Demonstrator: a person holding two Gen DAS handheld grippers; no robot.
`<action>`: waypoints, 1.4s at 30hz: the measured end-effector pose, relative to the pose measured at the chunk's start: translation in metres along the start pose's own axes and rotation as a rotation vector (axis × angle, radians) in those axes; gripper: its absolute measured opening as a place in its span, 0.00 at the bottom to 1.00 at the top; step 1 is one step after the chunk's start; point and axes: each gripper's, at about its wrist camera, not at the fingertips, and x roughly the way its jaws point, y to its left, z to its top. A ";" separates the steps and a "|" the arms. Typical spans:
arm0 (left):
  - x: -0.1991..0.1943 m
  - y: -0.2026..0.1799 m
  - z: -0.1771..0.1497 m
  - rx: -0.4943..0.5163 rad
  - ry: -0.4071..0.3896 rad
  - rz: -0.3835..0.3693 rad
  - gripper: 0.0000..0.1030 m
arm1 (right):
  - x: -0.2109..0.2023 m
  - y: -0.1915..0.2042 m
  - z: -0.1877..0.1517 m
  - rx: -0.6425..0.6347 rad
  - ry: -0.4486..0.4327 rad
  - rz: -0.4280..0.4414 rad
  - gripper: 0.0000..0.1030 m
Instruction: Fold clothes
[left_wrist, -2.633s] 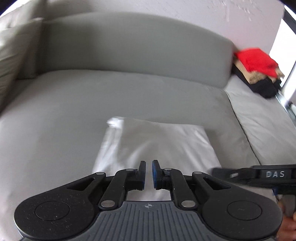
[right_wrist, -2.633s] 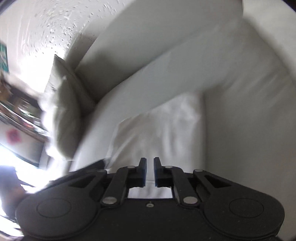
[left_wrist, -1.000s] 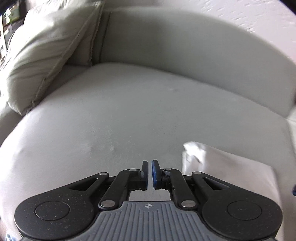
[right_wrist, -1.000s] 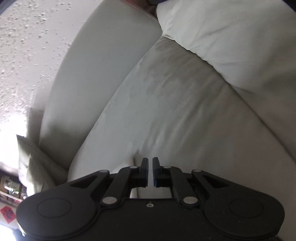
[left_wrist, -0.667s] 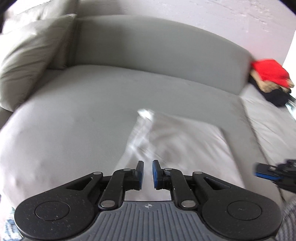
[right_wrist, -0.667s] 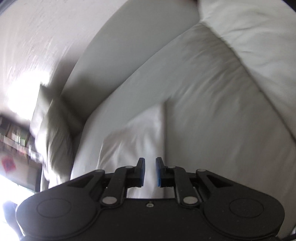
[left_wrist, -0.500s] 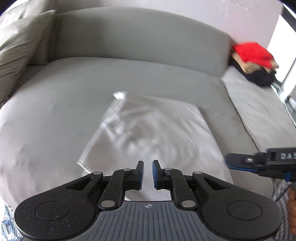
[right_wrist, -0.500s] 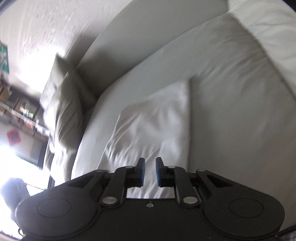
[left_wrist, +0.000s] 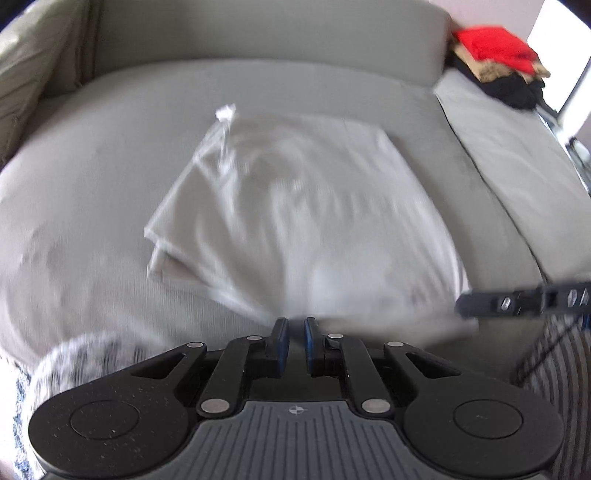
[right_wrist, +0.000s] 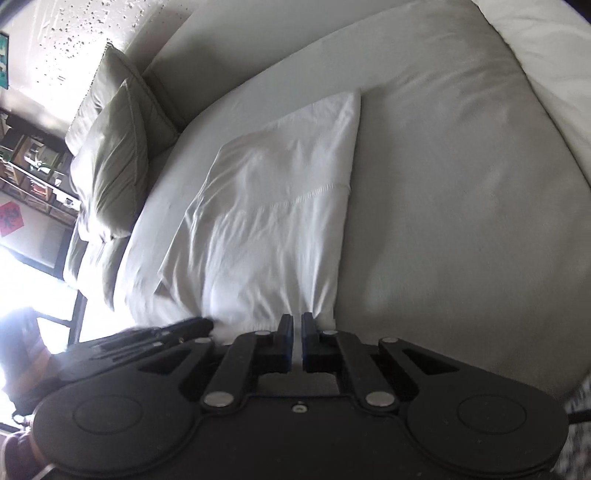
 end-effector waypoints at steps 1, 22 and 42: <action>-0.005 0.003 -0.001 0.000 -0.020 -0.006 0.09 | -0.002 -0.002 0.002 0.013 -0.013 0.007 0.07; -0.018 0.053 0.050 -0.084 -0.156 0.160 0.29 | -0.014 -0.026 0.036 0.218 -0.183 0.039 0.48; 0.026 0.139 0.072 -0.383 -0.012 -0.210 0.47 | 0.010 -0.041 0.051 0.268 -0.121 0.057 0.46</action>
